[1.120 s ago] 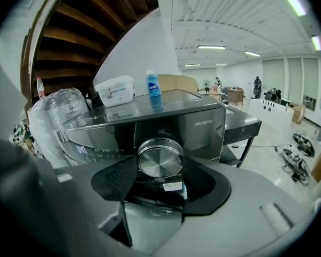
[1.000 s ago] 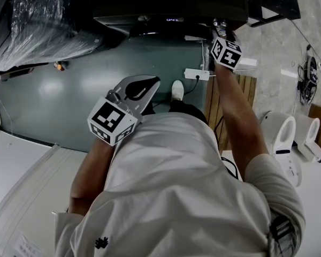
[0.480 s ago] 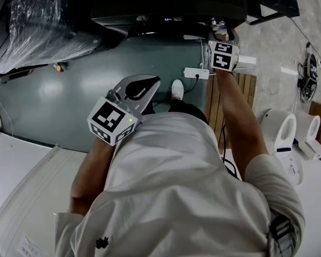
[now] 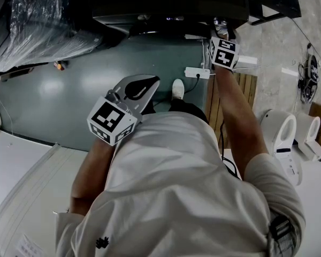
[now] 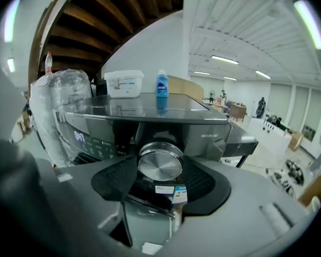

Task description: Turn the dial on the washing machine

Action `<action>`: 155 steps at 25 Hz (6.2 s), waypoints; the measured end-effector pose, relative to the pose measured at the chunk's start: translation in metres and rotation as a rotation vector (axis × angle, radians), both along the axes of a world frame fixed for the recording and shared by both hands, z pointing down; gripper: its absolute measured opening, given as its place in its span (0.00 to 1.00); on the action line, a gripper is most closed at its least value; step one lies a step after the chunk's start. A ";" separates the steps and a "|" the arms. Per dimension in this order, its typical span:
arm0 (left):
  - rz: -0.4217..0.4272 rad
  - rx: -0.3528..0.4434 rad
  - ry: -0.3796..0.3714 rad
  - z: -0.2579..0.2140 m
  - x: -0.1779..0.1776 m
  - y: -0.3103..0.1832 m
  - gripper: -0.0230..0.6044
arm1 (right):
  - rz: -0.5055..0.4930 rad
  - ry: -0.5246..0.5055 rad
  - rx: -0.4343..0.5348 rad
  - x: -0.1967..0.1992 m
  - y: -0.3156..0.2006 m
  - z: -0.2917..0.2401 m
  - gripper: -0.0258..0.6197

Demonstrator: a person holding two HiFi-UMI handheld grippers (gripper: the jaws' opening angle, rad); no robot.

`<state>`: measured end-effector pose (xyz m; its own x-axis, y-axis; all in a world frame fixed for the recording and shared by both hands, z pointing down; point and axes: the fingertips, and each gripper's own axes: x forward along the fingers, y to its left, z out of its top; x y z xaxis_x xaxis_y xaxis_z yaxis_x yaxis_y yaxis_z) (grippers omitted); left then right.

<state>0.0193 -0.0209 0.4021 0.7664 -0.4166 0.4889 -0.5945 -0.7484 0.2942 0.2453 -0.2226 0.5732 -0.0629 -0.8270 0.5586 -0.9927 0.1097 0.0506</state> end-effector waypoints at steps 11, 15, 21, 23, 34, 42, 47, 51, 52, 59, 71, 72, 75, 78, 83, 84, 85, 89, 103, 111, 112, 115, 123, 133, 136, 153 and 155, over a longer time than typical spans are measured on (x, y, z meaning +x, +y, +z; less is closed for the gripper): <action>0.008 0.002 0.006 0.000 0.004 0.000 0.13 | 0.099 -0.292 0.000 0.006 0.003 0.002 0.45; 0.011 0.003 0.002 0.000 0.003 0.001 0.13 | 0.030 -0.183 0.011 0.003 0.003 0.000 0.45; 0.011 0.002 0.003 0.000 0.003 0.002 0.13 | -0.080 0.032 0.022 -0.005 0.007 -0.002 0.45; 0.014 0.002 0.004 0.000 0.003 0.002 0.13 | -0.099 0.095 0.016 -0.005 0.008 0.002 0.45; 0.004 0.000 0.000 -0.002 -0.001 0.000 0.13 | -0.064 0.113 -0.005 -0.003 -0.001 0.011 0.45; 0.000 -0.003 0.006 -0.001 -0.002 0.000 0.13 | 0.025 -0.183 0.003 0.003 -0.001 0.003 0.45; 0.004 -0.004 0.006 0.000 0.000 0.000 0.13 | 0.018 -0.193 0.011 0.003 0.000 0.004 0.45; 0.007 -0.002 0.007 0.000 0.001 -0.001 0.13 | -0.010 -0.128 0.019 0.002 0.000 0.003 0.45; 0.007 -0.002 0.007 0.000 0.001 -0.001 0.13 | -0.022 -0.100 0.023 0.002 0.001 0.002 0.45; 0.011 -0.006 0.009 0.001 0.002 -0.001 0.13 | -0.129 0.111 0.051 -0.007 0.007 0.000 0.45; 0.005 -0.012 0.005 0.004 0.001 -0.001 0.13 | -0.147 0.307 0.029 -0.007 0.001 0.016 0.45; 0.004 -0.012 0.004 0.004 0.000 -0.001 0.13 | -0.135 0.297 0.030 -0.006 0.000 0.016 0.45; 0.001 -0.011 0.004 0.003 -0.001 -0.002 0.13 | -0.100 0.226 0.024 -0.005 0.000 0.016 0.45; 0.001 -0.009 0.006 0.002 -0.001 -0.002 0.13 | -0.053 0.106 0.009 -0.002 0.000 0.014 0.45; 0.002 -0.010 0.005 0.001 -0.001 -0.003 0.13 | 0.010 -0.059 0.005 -0.001 -0.001 0.006 0.45; 0.004 -0.010 0.006 0.001 0.001 -0.003 0.13 | 0.020 -0.085 0.005 0.000 -0.001 0.006 0.45; 0.005 -0.009 0.006 0.001 0.002 -0.003 0.13 | 0.026 -0.101 0.005 0.001 -0.001 0.006 0.45; 0.010 -0.004 0.002 -0.001 0.004 -0.004 0.13 | 0.015 -0.107 0.003 0.001 -0.001 0.007 0.45; 0.044 0.004 -0.003 0.003 0.036 0.000 0.13 | -0.112 -0.163 -0.049 0.003 0.065 0.010 0.18; 0.094 0.014 -0.001 0.001 0.040 0.003 0.13 | -0.194 -0.311 -0.075 -0.020 0.132 -0.011 0.04; 0.113 0.013 0.000 0.001 0.040 0.004 0.13 | -0.200 -0.322 -0.081 -0.024 0.140 -0.016 0.04; 0.178 0.019 0.002 0.000 0.041 0.005 0.13 | -0.222 -0.339 -0.085 -0.036 0.167 -0.032 0.04; 0.292 0.036 0.030 -0.008 0.022 0.011 0.13 | -0.230 -0.332 -0.065 -0.066 0.226 -0.078 0.04; 0.350 0.022 0.024 -0.002 -0.033 0.024 0.13 | -0.175 -0.327 0.028 -0.120 0.257 -0.132 0.04; 0.362 0.016 0.039 -0.003 -0.050 0.028 0.13 | -0.157 -0.323 0.048 -0.134 0.264 -0.142 0.04; 0.402 0.018 0.074 -0.006 -0.095 0.042 0.13 | -0.143 -0.274 0.077 -0.177 0.284 -0.163 0.04; 0.400 0.018 0.077 -0.005 -0.099 0.042 0.13 | -0.146 -0.274 0.079 -0.181 0.285 -0.164 0.04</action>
